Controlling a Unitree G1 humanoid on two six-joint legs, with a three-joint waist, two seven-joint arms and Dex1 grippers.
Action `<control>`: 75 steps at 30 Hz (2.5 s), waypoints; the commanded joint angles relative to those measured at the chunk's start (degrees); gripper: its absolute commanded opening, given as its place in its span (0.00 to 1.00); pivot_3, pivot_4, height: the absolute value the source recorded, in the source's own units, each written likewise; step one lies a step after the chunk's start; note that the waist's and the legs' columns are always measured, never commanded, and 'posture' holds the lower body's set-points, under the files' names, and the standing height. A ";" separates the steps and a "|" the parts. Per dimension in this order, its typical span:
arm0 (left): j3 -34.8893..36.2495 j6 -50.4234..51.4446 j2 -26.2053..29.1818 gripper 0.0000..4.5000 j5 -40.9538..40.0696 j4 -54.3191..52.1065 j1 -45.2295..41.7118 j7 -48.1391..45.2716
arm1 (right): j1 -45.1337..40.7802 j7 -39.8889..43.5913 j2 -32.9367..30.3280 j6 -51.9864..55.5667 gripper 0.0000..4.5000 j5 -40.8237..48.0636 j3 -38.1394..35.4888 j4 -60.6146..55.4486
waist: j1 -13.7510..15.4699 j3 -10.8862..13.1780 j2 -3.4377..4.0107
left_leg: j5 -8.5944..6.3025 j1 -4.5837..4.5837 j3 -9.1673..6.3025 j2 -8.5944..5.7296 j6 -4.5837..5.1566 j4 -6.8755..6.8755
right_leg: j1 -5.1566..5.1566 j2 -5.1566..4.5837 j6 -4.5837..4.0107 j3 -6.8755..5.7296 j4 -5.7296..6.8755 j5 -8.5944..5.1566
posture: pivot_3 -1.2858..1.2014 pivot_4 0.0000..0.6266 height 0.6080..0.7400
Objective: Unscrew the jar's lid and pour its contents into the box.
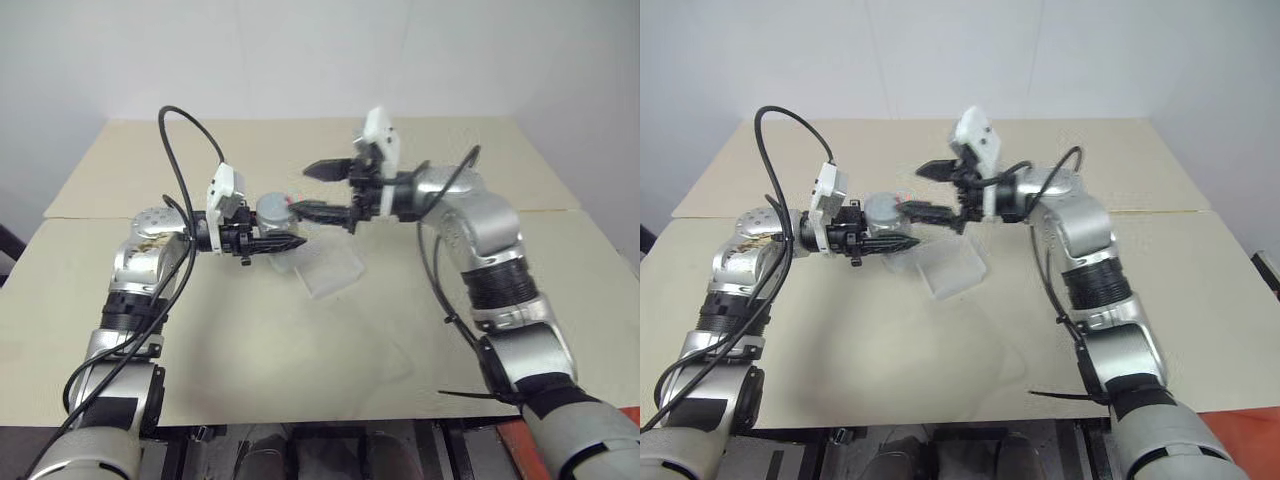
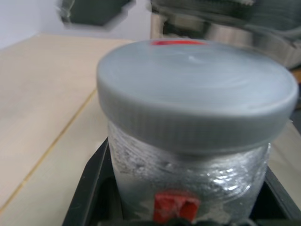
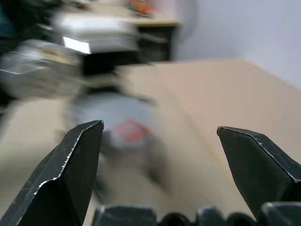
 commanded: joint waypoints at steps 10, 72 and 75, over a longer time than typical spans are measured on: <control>0.86 -0.37 0.35 0.43 -1.65 -1.57 -1.40 -0.19 | 0.40 -0.67 -0.84 0.08 0.99 2.28 -4.30 -4.28 | -0.35 0.00 0.00 | 0.00 0.01 0.05 0.03 0.00 -0.04 | -0.05 0.02 0.00 0.03 -0.01 0.00 | 0.52 0.24 1.00; 0.60 -1.94 -2.01 0.43 -0.57 2.41 -4.26 -2.07 | 3.81 -0.39 -1.27 -1.23 0.99 1.72 -3.66 -2.70 | -0.39 0.00 0.00 | 0.01 0.02 0.05 0.02 -0.01 -0.03 | -0.02 0.01 -0.01 -0.02 -0.01 0.01 | 0.52 0.24 1.00; 0.70 -2.22 -2.16 0.43 -0.39 2.98 -4.59 -1.82 | 4.39 0.59 -2.07 -0.88 0.99 1.96 -3.37 -4.07 | -0.32 0.00 0.00 | 0.00 0.02 0.04 0.01 -0.01 -0.03 | -0.02 0.00 -0.01 -0.02 -0.01 0.01 | 0.52 0.24 1.00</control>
